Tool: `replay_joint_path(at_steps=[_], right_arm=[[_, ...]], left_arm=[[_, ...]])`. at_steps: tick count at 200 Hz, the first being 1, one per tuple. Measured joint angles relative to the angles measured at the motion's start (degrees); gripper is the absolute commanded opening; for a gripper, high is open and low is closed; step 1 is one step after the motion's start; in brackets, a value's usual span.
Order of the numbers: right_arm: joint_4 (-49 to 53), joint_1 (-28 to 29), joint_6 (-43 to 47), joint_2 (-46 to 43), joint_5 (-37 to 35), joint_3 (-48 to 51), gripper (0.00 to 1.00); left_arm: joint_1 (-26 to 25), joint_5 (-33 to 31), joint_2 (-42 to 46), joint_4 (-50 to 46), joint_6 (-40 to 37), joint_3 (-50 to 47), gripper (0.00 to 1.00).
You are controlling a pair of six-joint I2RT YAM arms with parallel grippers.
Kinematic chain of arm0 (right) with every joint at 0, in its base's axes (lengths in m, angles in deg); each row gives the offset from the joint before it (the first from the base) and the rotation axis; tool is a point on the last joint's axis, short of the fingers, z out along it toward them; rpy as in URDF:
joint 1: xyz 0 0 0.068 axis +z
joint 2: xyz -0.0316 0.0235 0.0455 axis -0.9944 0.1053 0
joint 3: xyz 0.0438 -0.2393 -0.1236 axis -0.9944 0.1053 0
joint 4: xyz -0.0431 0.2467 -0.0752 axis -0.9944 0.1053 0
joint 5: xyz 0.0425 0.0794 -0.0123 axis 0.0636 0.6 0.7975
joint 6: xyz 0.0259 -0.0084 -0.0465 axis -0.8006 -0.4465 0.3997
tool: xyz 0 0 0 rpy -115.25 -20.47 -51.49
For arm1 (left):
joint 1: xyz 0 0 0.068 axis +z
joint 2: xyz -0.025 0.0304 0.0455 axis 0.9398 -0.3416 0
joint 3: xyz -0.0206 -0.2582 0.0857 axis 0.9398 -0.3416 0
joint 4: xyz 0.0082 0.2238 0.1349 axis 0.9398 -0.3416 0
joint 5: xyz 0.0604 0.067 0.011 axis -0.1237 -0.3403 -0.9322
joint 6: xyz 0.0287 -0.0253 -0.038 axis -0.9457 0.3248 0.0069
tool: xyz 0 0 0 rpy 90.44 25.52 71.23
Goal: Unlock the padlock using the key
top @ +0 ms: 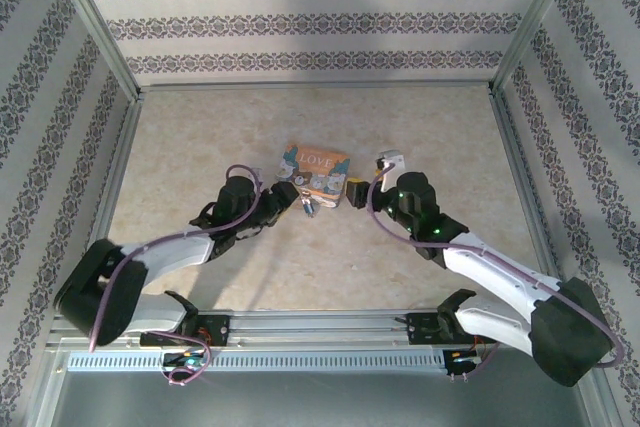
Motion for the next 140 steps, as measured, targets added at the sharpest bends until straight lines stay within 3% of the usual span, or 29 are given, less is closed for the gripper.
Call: replay_joint_path(at_steps=[29,66,95,140], right_arm=[[0.81,-4.46,-6.78,0.35,5.62,-0.2,0.98],[0.59,-7.13,-13.99,4.85,12.83,-0.72,0.99],[0.35,-8.61,-19.02,11.65,18.29,-2.75,0.98],[-0.09,-8.94,-24.28,23.69,23.37,-9.16,0.98]], left_arm=[[4.76,-1.44,6.21,-10.36,-7.28,3.17,0.87],[15.54,2.25,5.7,-14.69,-14.05,6.93,0.9],[19.43,9.46,-3.39,-14.27,-17.51,11.56,0.9],[19.8,18.73,-20.46,-12.9,-20.68,21.68,0.83]])
